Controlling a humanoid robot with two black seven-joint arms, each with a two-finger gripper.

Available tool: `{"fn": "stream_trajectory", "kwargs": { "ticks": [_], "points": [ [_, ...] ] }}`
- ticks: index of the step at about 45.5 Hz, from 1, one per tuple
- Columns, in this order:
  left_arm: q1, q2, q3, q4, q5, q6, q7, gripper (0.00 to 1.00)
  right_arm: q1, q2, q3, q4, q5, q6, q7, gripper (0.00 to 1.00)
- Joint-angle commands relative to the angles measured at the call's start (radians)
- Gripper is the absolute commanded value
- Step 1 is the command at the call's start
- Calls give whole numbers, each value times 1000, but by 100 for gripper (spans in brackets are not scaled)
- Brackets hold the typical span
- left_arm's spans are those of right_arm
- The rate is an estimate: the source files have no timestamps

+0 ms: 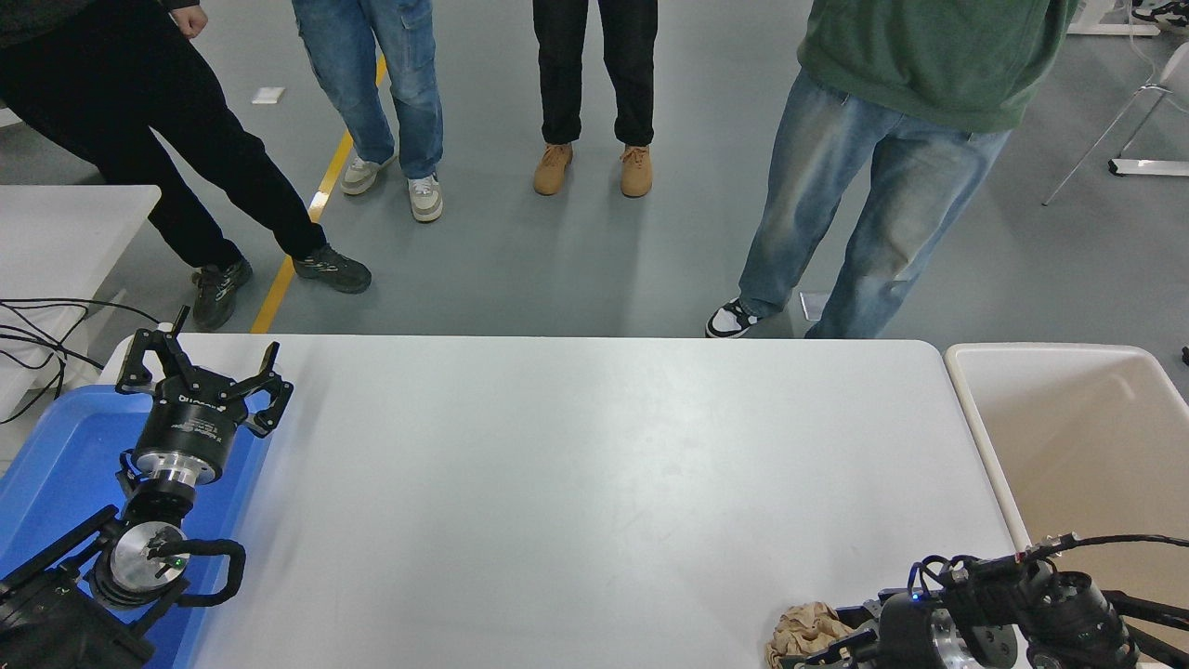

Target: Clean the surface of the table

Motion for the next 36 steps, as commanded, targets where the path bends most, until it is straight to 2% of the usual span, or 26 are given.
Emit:
{"fn": "stream_trajectory", "kwargs": {
  "ticks": [1, 32, 34, 36],
  "points": [
    [0, 0, 0, 0, 0, 0, 0, 99, -45, 15, 1, -18, -46, -44, 23, 99],
    [0, 0, 0, 1, 0, 0, 0, 99, -58, 95, 12, -99, -52, -110, 42, 98],
    [0, 0, 0, 0, -1, 0, 0, 99, -58, 97, 9, -106, -52, -130, 42, 96],
    [0, 0, 0, 0, 0, 0, 0, 99, -59, 97, -2, -107, -56, -156, 45, 87]
  ]
}}
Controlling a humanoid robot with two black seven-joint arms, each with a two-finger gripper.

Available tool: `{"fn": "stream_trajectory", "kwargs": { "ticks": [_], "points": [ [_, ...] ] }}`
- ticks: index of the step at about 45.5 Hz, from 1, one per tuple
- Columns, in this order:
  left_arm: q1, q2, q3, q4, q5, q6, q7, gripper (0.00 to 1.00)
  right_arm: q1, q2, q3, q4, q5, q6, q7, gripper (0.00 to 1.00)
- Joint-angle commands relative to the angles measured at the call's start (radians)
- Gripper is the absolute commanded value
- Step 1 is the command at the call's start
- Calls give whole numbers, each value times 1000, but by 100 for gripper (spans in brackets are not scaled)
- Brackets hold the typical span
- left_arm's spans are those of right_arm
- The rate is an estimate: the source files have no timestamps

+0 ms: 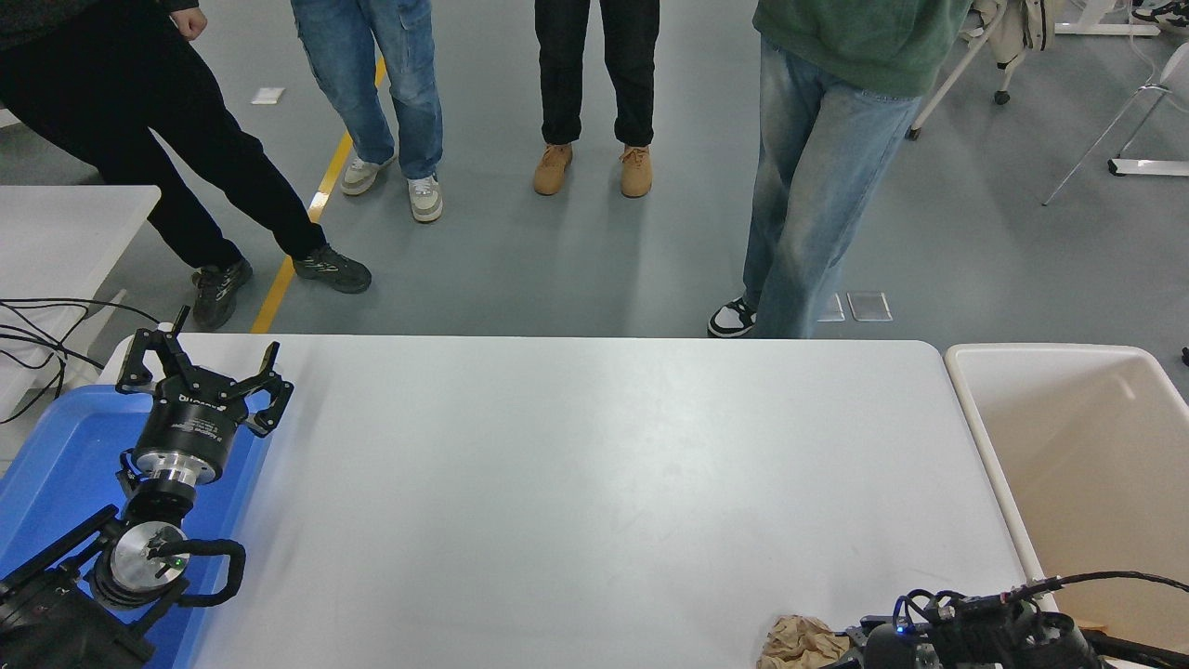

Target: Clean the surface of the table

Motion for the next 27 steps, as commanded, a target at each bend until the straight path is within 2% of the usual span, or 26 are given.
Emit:
{"fn": "stream_trajectory", "kwargs": {
  "ticks": [1, 3, 7, 8, 10, 13, 27],
  "points": [
    [0, 0, 0, 0, 1, 0, 0, 99, -1, 16, -7, -21, -4, -63, 9, 84],
    [0, 0, 0, 0, -1, 0, 0, 99, -1, 15, -7, -21, -4, -65, 20, 82],
    [0, 0, 0, 0, -1, 0, 0, 99, 4, 10, -8, -23, -12, -63, 30, 70],
    [0, 0, 0, 0, -1, 0, 0, 99, 4, 9, -8, -23, -18, -63, 30, 64],
    [0, 0, 0, 0, 1, 0, 0, 99, 7, 9, -8, -26, -29, -57, 29, 43],
    [0, 0, 0, 0, -1, 0, 0, 99, 12, 9, -8, -47, -30, -34, 24, 0],
    [0, 0, 0, 0, 1, 0, 0, 99, 12, -31, 13, -48, -7, -8, 29, 0]
  ]
}}
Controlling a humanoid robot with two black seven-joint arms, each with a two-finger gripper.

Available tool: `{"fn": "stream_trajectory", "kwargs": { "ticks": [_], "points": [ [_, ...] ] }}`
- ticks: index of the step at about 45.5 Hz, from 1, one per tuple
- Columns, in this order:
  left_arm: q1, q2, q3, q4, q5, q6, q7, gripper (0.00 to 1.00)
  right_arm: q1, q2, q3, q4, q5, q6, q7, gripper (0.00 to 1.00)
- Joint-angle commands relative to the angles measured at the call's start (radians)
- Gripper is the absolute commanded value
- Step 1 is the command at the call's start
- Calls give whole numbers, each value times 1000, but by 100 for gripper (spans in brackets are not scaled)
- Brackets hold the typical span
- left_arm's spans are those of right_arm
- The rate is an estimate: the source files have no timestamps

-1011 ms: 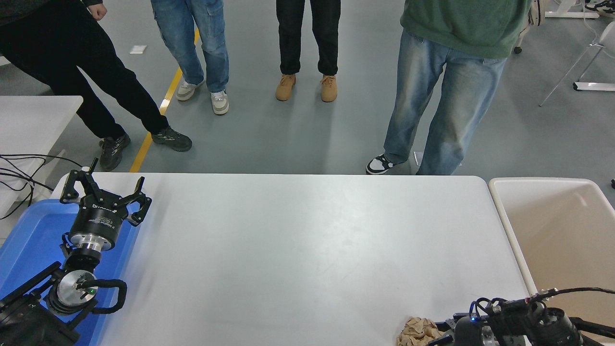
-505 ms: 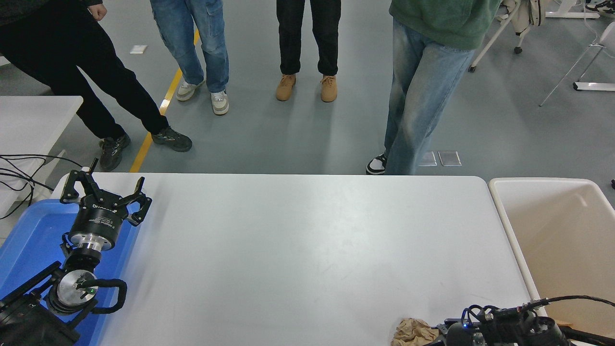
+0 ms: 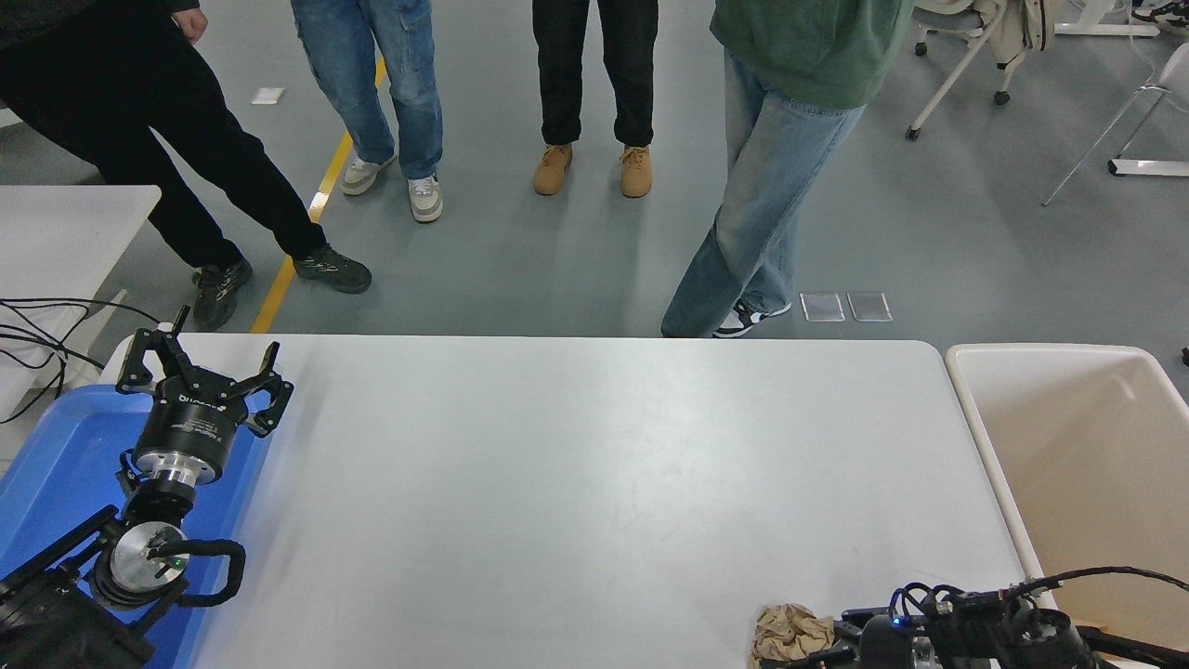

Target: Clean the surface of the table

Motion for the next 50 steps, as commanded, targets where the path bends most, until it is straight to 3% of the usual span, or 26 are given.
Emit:
{"fn": "stream_trajectory", "kwargs": {
  "ticks": [1, 12, 28, 41, 50],
  "points": [
    [0, 0, 0, 0, 0, 0, 0, 99, 2, -30, 11, -3, 13, 11, 5, 0],
    [0, 0, 0, 0, 0, 0, 0, 99, 17, -61, 11, 29, 33, 11, 6, 0],
    [0, 0, 0, 1, 0, 0, 0, 99, 66, -265, 2, 170, 132, 13, 40, 0],
    [0, 0, 0, 0, 0, 0, 0, 99, 198, -408, -8, 270, 295, 14, 62, 0],
    [0, 0, 0, 0, 0, 0, 0, 99, 364, -494, -3, 303, 500, 48, 85, 0]
  ]
}}
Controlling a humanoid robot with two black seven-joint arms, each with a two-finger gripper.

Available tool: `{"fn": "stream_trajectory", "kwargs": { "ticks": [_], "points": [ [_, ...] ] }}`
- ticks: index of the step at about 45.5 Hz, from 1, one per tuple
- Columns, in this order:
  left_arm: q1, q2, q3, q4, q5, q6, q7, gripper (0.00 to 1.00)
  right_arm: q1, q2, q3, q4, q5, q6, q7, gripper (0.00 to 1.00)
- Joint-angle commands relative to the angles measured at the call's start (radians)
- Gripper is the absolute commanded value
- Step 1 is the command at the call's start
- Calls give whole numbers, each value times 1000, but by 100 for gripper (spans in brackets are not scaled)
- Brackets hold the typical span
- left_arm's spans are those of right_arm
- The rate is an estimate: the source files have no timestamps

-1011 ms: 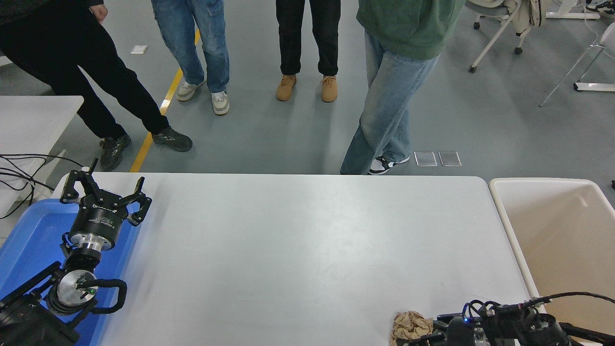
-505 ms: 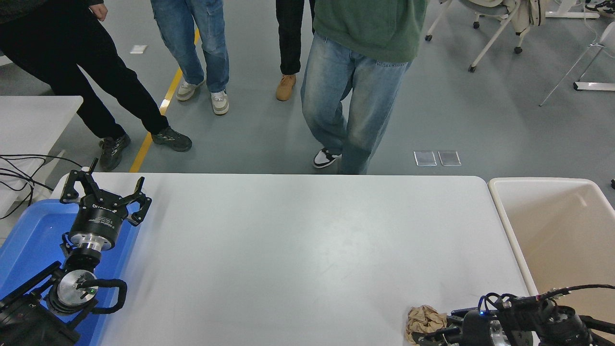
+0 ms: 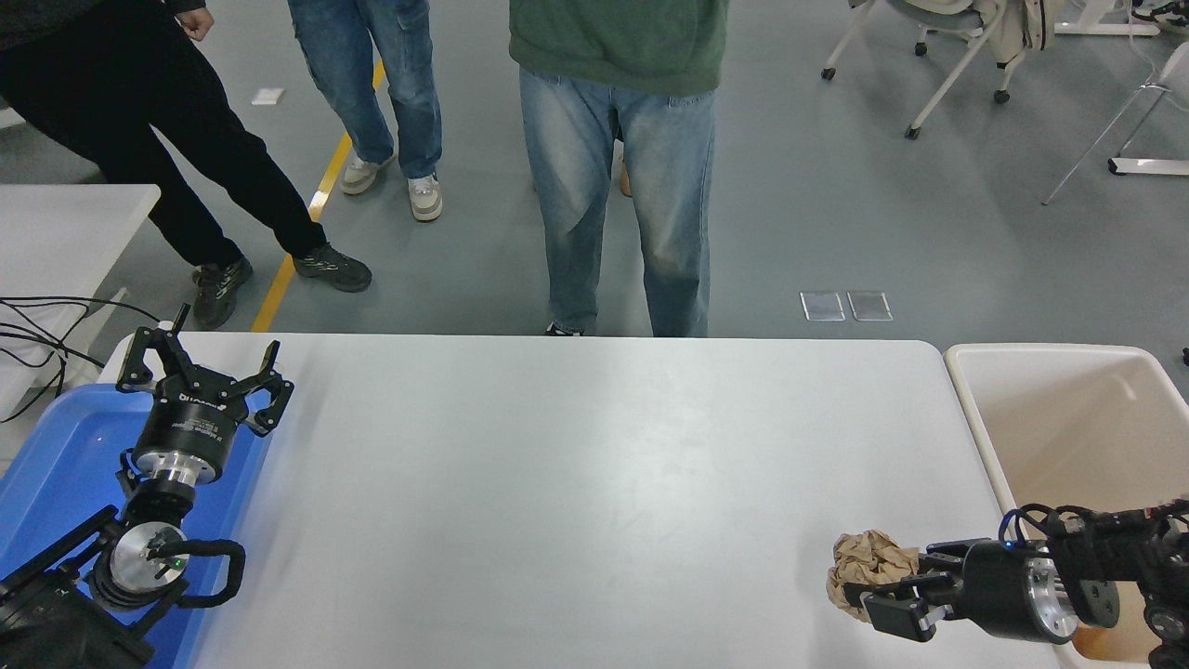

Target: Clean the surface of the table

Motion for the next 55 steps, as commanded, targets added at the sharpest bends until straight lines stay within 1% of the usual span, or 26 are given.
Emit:
{"fn": "stream_trajectory", "kwargs": {
  "ticks": [1, 5, 12, 18, 28, 43, 46, 55],
  "points": [
    [0, 0, 0, 0, 0, 0, 0, 99, 170, -107, 1, 49, 216, 19, 22, 0],
    [0, 0, 0, 0, 0, 0, 0, 99, 215, -145, -3, 49, 301, 27, 22, 0],
    [0, 0, 0, 0, -1, 0, 0, 99, 267, -220, 17, 49, 351, 75, 43, 0],
    [0, 0, 0, 0, -1, 0, 0, 99, 333, -280, 14, 46, 457, 105, 59, 0],
    [0, 0, 0, 0, 0, 0, 0, 99, 348, -351, 19, 30, 520, 119, 66, 0],
    [0, 0, 0, 0, -1, 0, 0, 99, 344, -312, 14, -174, 750, 87, 79, 0],
    [0, 0, 0, 0, 0, 0, 0, 99, 341, -306, 13, -222, 836, 67, 99, 0],
    [0, 0, 0, 0, -1, 0, 0, 99, 322, -230, 7, -378, 991, 23, 114, 0]
  ]
}}
